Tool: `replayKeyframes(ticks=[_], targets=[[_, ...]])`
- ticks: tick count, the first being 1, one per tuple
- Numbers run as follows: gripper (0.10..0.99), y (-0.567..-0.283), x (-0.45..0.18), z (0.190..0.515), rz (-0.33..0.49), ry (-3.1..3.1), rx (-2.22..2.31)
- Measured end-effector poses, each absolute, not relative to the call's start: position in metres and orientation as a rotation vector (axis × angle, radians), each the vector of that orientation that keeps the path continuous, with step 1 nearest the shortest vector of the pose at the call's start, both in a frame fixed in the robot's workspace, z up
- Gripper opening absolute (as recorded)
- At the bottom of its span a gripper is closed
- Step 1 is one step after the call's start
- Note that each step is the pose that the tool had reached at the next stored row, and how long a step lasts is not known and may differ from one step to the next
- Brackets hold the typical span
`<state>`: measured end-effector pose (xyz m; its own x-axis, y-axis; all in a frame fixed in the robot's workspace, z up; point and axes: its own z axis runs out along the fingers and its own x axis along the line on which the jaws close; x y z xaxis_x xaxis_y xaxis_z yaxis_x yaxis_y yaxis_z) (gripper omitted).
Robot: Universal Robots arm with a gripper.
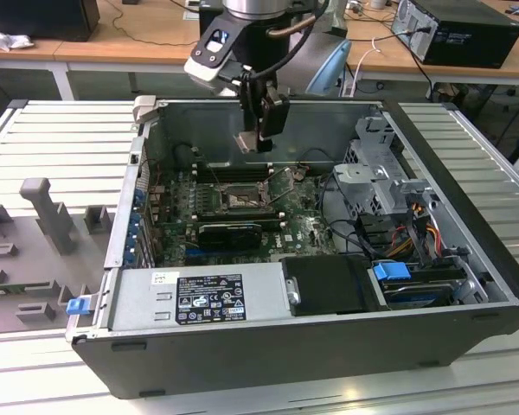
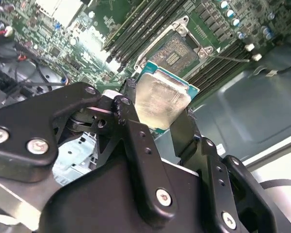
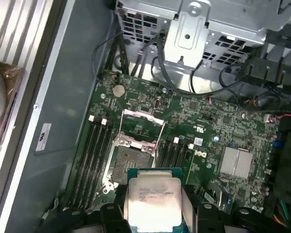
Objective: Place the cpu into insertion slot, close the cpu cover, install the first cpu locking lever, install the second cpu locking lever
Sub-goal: 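Place the cpu into insertion slot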
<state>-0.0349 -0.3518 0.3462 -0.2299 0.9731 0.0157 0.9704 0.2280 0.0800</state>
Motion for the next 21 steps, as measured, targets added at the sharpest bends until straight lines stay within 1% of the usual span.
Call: replayKeyframes(ticks=[10, 21], targets=[[0.529, -0.352, -0.035, 0.330, 0.104, 2.166, 2.209], [0.529, -0.351, -0.038, 0.316, 0.117, 2.156, 2.203]])
